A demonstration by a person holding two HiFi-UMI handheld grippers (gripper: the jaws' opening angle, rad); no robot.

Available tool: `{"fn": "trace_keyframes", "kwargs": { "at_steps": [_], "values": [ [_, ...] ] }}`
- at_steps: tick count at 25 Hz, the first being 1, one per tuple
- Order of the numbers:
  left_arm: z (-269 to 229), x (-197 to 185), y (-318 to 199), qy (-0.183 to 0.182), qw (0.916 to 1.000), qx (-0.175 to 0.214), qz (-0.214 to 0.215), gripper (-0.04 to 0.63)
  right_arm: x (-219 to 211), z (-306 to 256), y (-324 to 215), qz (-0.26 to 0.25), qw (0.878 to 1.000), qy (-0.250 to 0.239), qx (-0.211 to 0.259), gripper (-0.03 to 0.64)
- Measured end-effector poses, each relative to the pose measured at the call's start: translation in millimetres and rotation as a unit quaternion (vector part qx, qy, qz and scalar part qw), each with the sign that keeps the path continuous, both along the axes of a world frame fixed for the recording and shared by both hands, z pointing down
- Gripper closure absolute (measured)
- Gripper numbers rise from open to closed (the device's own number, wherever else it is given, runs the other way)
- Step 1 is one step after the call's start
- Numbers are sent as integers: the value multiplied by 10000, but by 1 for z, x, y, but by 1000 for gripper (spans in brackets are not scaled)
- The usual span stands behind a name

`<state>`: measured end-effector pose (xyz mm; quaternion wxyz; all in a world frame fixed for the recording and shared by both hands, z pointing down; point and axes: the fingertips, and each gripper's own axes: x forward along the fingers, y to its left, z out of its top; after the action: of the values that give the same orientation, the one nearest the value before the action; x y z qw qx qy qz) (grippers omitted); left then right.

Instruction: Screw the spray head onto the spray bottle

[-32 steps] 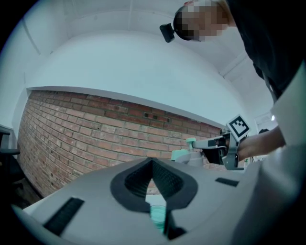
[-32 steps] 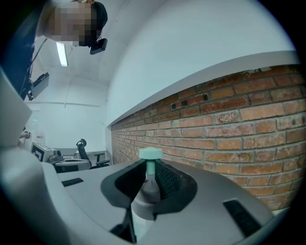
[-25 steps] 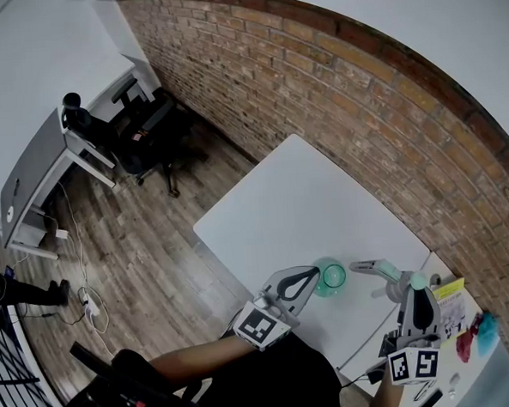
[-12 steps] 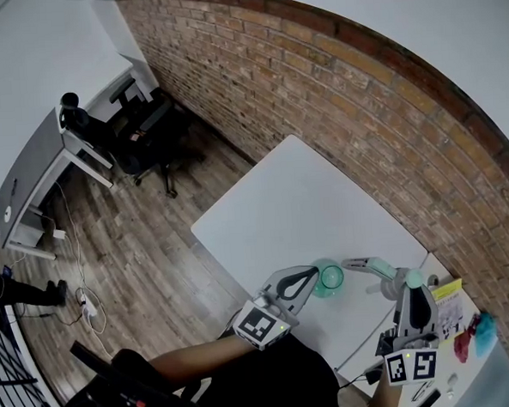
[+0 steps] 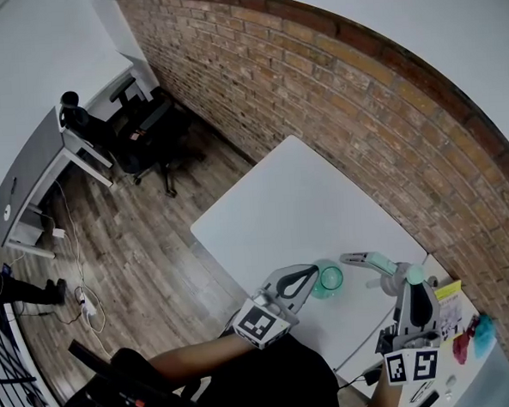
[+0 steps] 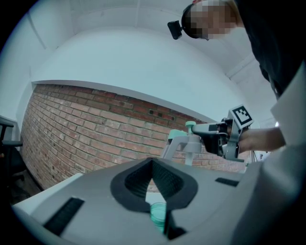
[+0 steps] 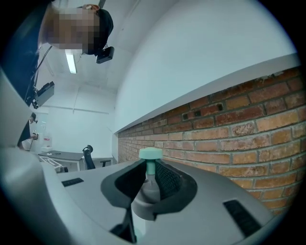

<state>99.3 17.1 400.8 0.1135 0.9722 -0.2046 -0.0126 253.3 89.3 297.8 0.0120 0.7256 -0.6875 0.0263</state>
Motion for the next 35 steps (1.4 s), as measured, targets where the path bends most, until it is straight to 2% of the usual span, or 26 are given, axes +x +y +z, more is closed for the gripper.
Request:
{"fn": "trace_keyframes", "kwargs": {
  "at_steps": [13,20,23,35],
  "values": [
    [-2,-5,-4,7,9999,103,-108,594,-13,-27,-1,-48,9996,-10,271,552],
    [-1,-5,-1,-41,9998,194,-39,594,-13,-33,2,25,9997,11,261,552],
    [-4,-5,-2,10,9999,96,-74,594,-15,-33,3,27,9996,1,266,552],
    [0,-6,-2,-19,9999,112,-81,594,-28,-52,0,-186,9988,-9,442,552]
  ]
}}
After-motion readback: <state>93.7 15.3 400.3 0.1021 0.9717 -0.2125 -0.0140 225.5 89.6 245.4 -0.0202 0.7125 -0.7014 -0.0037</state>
